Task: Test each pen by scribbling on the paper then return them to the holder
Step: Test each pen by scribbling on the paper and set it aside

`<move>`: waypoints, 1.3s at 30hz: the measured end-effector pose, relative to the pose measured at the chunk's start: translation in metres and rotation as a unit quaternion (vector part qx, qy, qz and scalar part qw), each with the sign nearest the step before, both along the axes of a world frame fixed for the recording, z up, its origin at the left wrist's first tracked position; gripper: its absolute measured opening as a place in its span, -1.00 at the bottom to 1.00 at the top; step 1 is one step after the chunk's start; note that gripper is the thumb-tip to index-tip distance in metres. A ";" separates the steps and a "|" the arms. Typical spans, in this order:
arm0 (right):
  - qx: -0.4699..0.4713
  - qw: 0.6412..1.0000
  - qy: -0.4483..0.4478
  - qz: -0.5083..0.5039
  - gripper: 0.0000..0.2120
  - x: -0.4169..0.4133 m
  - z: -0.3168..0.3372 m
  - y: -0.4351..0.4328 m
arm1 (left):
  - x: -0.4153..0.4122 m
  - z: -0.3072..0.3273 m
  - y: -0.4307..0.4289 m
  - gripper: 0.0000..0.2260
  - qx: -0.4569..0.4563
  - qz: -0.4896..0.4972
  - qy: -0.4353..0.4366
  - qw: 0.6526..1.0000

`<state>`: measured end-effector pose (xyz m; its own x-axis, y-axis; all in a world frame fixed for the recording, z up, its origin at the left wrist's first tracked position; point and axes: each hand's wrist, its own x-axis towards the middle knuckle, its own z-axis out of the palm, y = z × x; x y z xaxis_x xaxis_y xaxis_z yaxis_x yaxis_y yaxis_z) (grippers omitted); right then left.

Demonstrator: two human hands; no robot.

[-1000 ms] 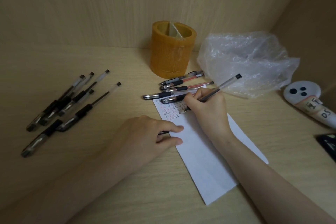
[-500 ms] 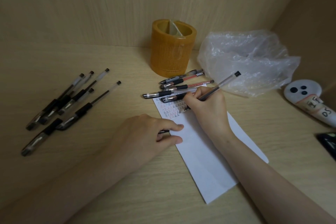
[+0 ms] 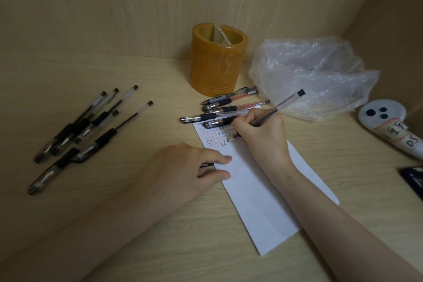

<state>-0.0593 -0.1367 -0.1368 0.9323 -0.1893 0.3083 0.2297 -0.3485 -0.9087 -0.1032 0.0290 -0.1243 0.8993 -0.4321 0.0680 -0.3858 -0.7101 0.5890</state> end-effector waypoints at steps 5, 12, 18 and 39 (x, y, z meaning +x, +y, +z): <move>-0.001 1.000 0.001 0.003 -0.64 0.000 0.001 0.000 | 0.000 0.001 0.000 -0.72 0.005 -0.003 -0.001 1.000; 0.006 1.000 0.004 0.001 -0.68 0.000 0.000 0.000 | -0.001 0.000 0.000 -0.72 0.001 -0.001 0.001 1.000; 0.004 1.000 0.002 -0.001 -0.64 0.000 0.000 0.000 | -0.001 0.002 0.000 -0.73 0.007 -0.002 0.003 1.000; -0.001 1.000 0.011 0.007 -0.60 -0.001 0.001 0.000 | 0.000 0.002 0.000 -0.71 0.015 -0.010 0.003 1.000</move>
<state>-0.0605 -0.1369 -0.1356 0.9414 -0.1757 0.2879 0.2142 -0.3480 -0.9127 -0.1035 0.0292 -0.1220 0.8911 -0.4511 0.0492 -0.3960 -0.7202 0.5697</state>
